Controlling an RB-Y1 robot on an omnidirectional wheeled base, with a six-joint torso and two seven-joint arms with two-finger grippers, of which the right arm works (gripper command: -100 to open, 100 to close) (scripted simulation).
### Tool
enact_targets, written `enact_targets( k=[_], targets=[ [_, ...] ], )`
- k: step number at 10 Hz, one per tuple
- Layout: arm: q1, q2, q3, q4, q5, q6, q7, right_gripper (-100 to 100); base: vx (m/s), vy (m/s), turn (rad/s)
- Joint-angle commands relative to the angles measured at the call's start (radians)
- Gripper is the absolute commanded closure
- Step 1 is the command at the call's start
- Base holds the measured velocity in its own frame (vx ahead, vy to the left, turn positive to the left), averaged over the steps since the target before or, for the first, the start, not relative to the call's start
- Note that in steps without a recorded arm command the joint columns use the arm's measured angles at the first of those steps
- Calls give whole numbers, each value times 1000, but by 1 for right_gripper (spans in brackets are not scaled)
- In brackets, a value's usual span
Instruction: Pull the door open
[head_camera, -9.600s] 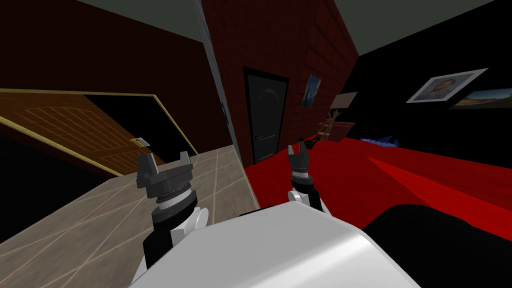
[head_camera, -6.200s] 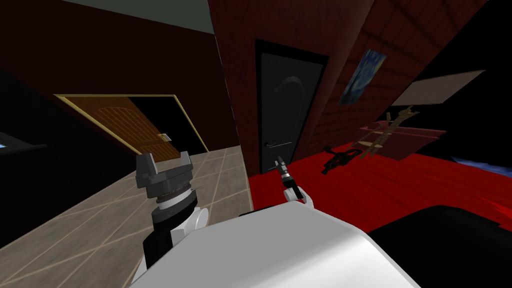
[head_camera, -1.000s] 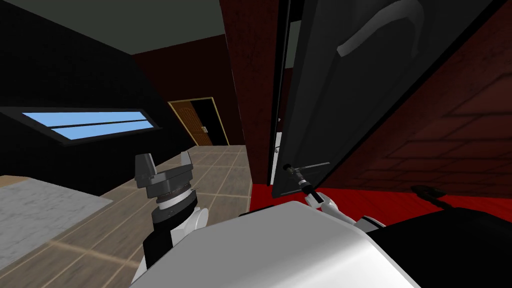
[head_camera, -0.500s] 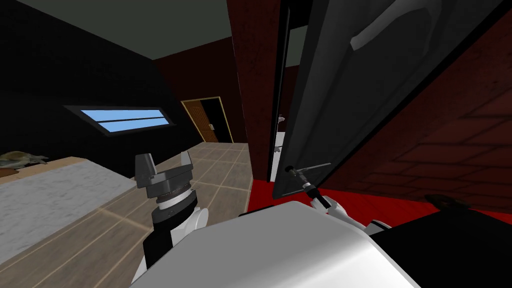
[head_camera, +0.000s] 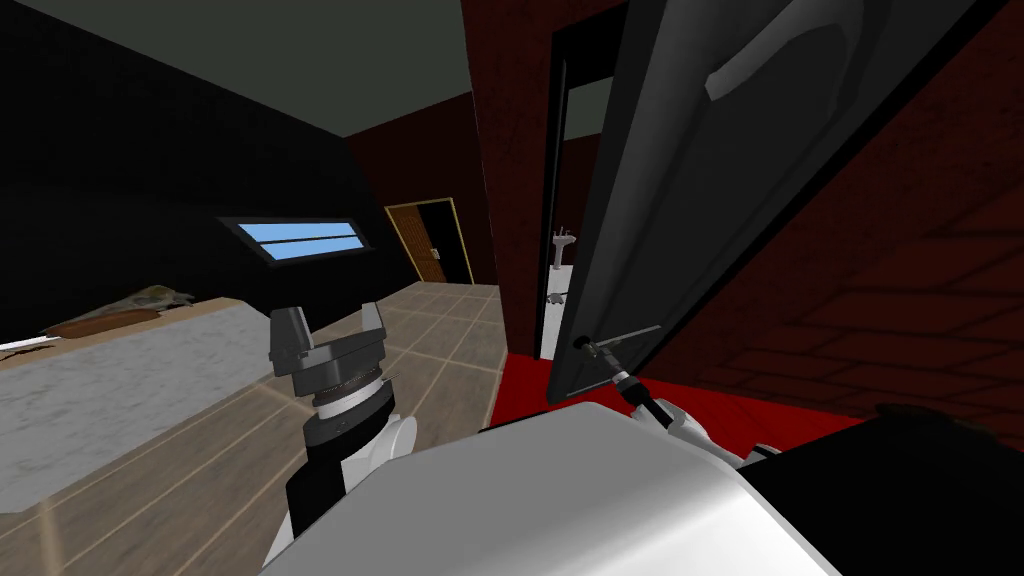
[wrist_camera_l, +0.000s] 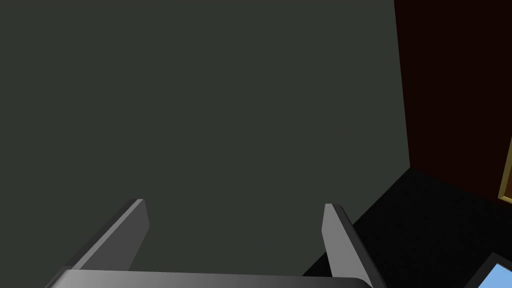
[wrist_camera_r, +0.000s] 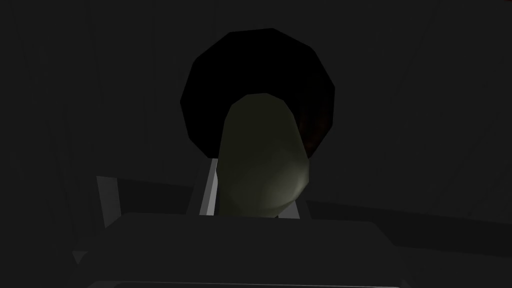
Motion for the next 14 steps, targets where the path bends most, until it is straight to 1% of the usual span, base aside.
enact_targets(
  k=[1,3,4,5,7,9,10,11,12,14],
  targets=[
    [17,-13,9,0,-5,-29,-6,100,-240,-104,224],
    [34,-28,21,10,-10,-65,-15,100,-202,-84,171],
    [38,-32,24,13,-12,-75,-18,100,-166,-70,117],
    [47,-39,30,18,-15,-94,-22,100,-161,-81,133],
    [56,-47,36,23,-17,-112,-27,100,-149,-56,105],
    [72,-61,48,33,-23,-146,-36,100,-153,-38,149],
    [76,-65,51,36,-24,-155,-38,100,-172,-76,123],
    [79,-60,50,18,-23,-138,-34,100,-66,-33,28],
    [85,-61,55,28,-25,-154,-37,100,-112,-61,155],
    [90,-65,59,38,-28,-172,-40,100,-216,-96,205]
  ],
)
